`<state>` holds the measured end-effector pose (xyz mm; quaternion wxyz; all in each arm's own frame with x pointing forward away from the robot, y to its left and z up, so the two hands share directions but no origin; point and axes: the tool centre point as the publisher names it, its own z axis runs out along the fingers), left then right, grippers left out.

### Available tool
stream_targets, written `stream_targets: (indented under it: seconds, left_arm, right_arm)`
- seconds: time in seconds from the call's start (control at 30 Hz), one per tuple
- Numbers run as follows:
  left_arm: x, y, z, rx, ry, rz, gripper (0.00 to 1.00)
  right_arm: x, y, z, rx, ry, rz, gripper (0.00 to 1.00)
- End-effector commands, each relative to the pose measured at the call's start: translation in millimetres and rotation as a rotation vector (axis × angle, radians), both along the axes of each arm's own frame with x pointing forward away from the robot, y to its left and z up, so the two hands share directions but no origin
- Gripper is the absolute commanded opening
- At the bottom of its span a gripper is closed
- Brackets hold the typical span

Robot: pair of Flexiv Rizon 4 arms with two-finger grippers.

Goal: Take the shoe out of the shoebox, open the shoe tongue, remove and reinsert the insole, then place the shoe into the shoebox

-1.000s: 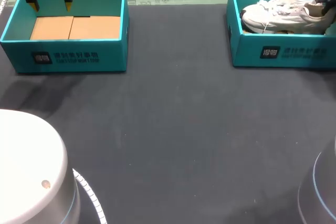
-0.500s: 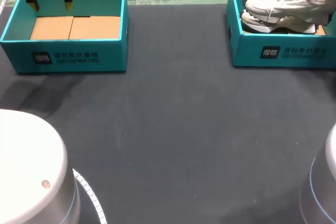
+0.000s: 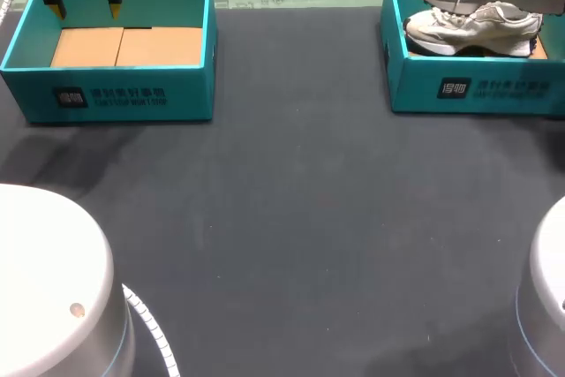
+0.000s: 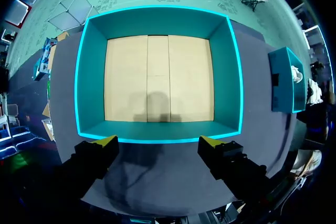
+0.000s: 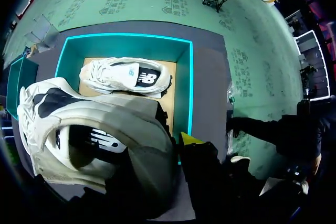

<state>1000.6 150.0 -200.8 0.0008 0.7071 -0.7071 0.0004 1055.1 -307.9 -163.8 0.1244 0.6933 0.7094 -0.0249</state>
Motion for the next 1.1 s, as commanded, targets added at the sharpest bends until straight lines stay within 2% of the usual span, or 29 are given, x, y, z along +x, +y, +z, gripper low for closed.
stream_targets:
  seconds: [0.03,0.3,0.6,0.9,1.1]
  left_arm:
    - [-0.2,0,1,0.001,0.000,0.000,1.00]
    - [-0.2,0,1,0.001,0.000,0.000,1.00]
    - [-0.2,0,1,0.001,0.000,0.000,1.00]
    - [-0.2,0,1,0.001,0.000,0.000,1.00]
    - [-0.2,0,1,0.001,0.000,0.000,1.00]
  right_arm:
    - [-18.3,13,23,-0.046,-0.012,-0.010,0.00]
    - [-55.8,41,34,-0.069,-0.028,-0.033,0.00]
    - [-99.5,87,26,-0.092,-0.016,-0.074,0.00]
    - [-144.6,132,25,-0.068,-0.011,-0.116,0.00]
    - [-144.6,132,25,-0.068,-0.011,-0.116,0.00]
